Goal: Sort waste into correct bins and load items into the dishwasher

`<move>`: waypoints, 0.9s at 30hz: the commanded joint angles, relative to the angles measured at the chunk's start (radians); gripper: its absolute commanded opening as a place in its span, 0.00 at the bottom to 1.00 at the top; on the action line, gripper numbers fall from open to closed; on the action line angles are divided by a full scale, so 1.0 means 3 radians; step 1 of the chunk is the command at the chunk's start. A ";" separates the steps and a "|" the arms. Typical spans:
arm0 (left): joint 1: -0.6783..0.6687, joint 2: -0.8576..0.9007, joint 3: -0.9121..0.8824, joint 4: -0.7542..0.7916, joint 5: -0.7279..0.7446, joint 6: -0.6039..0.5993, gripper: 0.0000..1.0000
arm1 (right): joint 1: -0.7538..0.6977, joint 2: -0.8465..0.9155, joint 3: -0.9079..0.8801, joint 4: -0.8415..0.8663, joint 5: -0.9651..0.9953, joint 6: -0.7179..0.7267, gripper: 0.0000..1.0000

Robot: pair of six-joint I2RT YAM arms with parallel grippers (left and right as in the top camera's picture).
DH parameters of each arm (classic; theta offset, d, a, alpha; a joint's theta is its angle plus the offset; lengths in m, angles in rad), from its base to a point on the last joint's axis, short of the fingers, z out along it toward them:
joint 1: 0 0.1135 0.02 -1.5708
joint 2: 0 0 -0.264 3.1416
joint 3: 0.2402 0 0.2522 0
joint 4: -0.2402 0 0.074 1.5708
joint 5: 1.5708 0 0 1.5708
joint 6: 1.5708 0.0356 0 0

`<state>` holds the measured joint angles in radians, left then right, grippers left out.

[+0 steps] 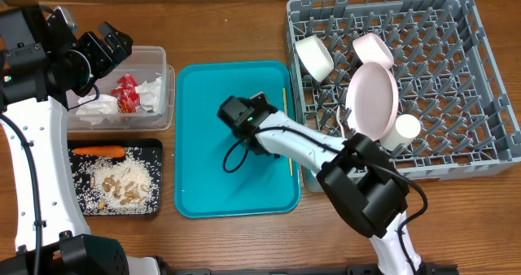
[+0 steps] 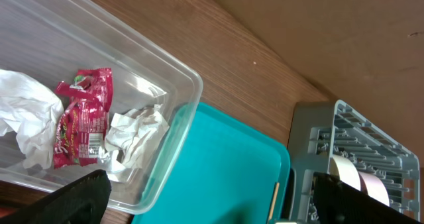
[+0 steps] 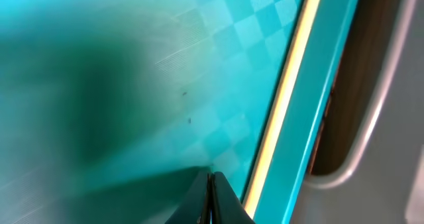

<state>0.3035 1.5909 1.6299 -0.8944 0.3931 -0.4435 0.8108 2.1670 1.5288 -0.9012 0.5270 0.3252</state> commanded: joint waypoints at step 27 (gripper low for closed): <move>0.0013 -0.0067 0.0071 0.0003 0.0050 -0.0031 1.00 | -0.0289 0.0022 0.0008 -0.0113 0.0010 0.0521 0.04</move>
<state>0.3035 1.5909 1.6299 -0.8944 0.3931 -0.4435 0.7616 2.1670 1.5288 -0.9504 0.6113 0.5480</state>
